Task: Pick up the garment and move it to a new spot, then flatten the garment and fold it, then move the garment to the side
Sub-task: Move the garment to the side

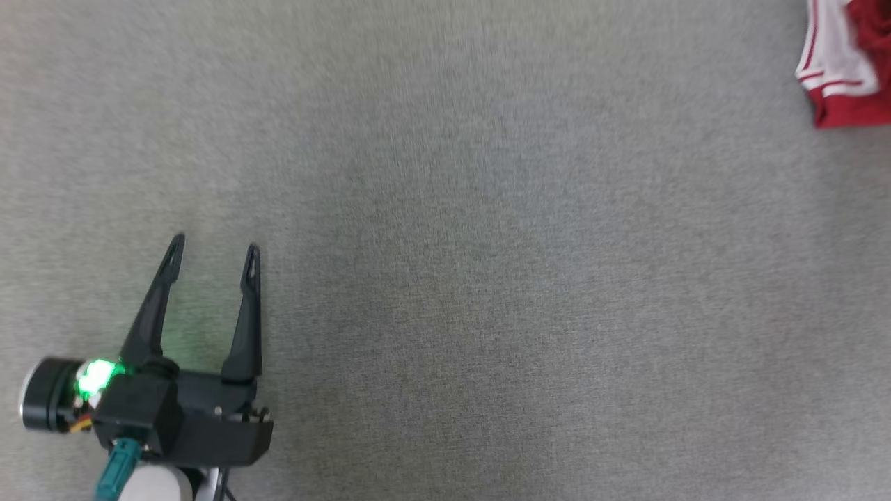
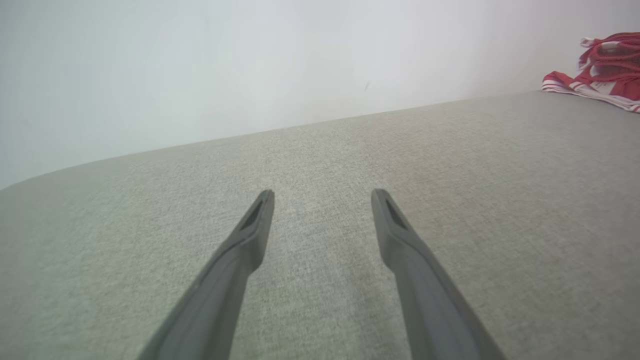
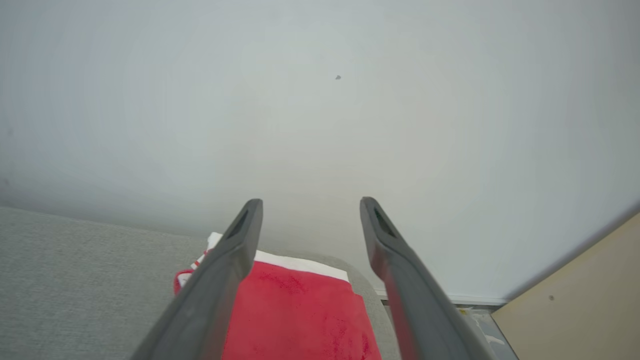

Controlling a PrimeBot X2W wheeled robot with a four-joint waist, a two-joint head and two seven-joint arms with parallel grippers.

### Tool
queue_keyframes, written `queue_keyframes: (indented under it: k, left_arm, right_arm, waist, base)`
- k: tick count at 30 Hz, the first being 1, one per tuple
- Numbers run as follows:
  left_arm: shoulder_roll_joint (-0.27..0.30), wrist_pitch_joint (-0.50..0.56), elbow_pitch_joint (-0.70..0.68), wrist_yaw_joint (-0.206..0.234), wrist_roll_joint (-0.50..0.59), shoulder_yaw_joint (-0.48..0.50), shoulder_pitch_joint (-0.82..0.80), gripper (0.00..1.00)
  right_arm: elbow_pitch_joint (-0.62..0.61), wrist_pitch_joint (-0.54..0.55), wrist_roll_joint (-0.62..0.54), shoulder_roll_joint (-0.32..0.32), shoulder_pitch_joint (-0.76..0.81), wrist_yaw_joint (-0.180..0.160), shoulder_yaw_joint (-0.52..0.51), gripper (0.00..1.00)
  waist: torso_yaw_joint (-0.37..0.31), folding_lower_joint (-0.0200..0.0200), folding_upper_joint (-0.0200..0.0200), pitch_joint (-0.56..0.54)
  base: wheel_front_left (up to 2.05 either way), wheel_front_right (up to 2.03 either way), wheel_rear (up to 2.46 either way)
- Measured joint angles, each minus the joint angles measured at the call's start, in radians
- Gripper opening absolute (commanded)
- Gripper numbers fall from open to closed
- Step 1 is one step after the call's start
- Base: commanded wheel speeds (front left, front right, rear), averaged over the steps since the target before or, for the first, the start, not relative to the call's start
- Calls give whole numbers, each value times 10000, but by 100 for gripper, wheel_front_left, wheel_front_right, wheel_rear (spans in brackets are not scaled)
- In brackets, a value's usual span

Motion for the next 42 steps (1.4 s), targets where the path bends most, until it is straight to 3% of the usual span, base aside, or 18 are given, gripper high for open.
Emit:
queue_keyframes:
  k: [14, 22, 42]
  left_arm:
    - [-353, 0, 422, 130, -174, 382, 1247, 100]
    - [-518, 0, 619, 115, -203, 499, 1505, 100]
    - [-876, 0, 1147, 71, -244, 610, 1677, 100]
  right_arm:
    - [-2090, -911, 907, 1615, 3157, 0, -387, 100]
    - [-3499, -951, 1047, 2059, 5654, 0, -1095, 100]
    - [-6692, -631, 717, 4236, 10839, 0, -2665, 100]
  waist:
    - [190, -2, -3, -2278]
    - [364, -3, -3, -3363]
    - [803, -1, -1, -4520]
  base:
    - [0, 0, 0]
    - [0, 0, 0]
    - [0, 0, 0]
